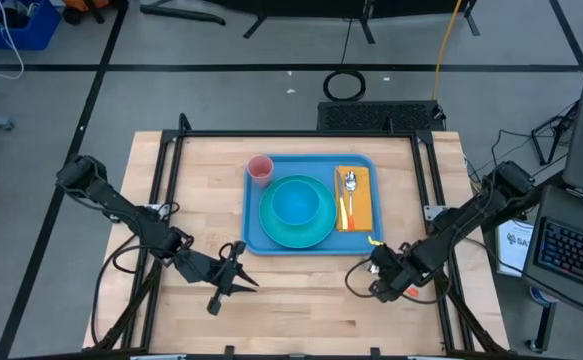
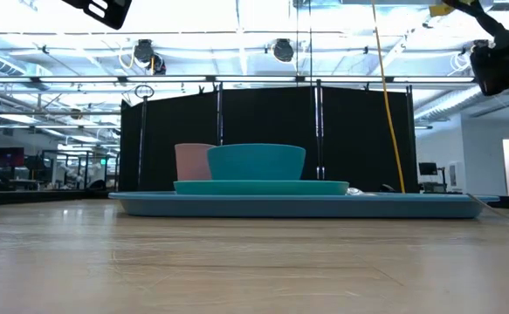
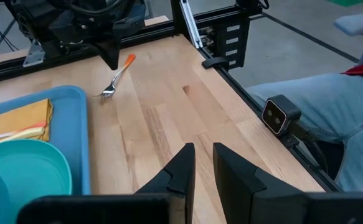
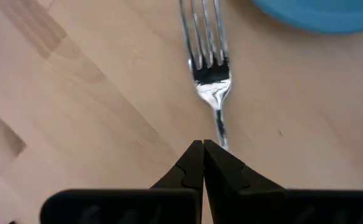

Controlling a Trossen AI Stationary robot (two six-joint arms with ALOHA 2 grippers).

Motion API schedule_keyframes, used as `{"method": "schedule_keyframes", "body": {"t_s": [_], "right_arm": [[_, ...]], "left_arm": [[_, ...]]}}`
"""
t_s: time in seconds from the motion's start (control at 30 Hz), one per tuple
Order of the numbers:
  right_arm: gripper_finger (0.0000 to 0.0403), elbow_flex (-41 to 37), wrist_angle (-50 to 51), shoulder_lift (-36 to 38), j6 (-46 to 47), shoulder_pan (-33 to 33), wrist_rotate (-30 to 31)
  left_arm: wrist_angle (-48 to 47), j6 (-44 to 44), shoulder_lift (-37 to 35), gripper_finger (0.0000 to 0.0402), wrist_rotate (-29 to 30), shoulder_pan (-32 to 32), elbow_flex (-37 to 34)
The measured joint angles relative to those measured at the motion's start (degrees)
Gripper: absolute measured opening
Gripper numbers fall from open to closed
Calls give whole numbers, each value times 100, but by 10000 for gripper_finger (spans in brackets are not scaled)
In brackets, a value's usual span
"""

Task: Set up tray
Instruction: Put the orange fork on the blue serving tray to the right of the orange spoon

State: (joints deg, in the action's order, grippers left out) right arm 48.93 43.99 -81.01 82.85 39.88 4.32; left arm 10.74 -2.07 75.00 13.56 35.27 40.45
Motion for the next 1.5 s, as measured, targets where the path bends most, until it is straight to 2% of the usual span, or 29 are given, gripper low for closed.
{"method": "schedule_keyframes", "body": {"t_s": [0.2,0.5,0.57,0.63,0.77,1.23,1.33,1.5], "right_arm": [[34,0,2,-2,-127,0,14],[116,-200,-248,-68,-212,3,-9],[131,-363,-399,-139,-197,4,-198],[143,-422,-391,-148,-179,-2,-377],[152,-467,-440,-144,-135,36,-283],[148,-820,-966,-129,-269,37,-264],[119,-827,-952,-131,-264,37,-271],[26,-835,-873,-131,-290,35,-301]], "left_arm": [[-2,0,0,63,1,0,0],[-17,-20,0,63,0,2,0],[-22,-20,0,63,1,2,0],[-21,-16,0,63,0,0,0],[-20,-10,-1,62,0,0,0],[-19,-19,-1,63,-2,1,0],[-17,-17,-1,63,-2,1,0],[-20,-22,0,63,-2,2,0]]}}
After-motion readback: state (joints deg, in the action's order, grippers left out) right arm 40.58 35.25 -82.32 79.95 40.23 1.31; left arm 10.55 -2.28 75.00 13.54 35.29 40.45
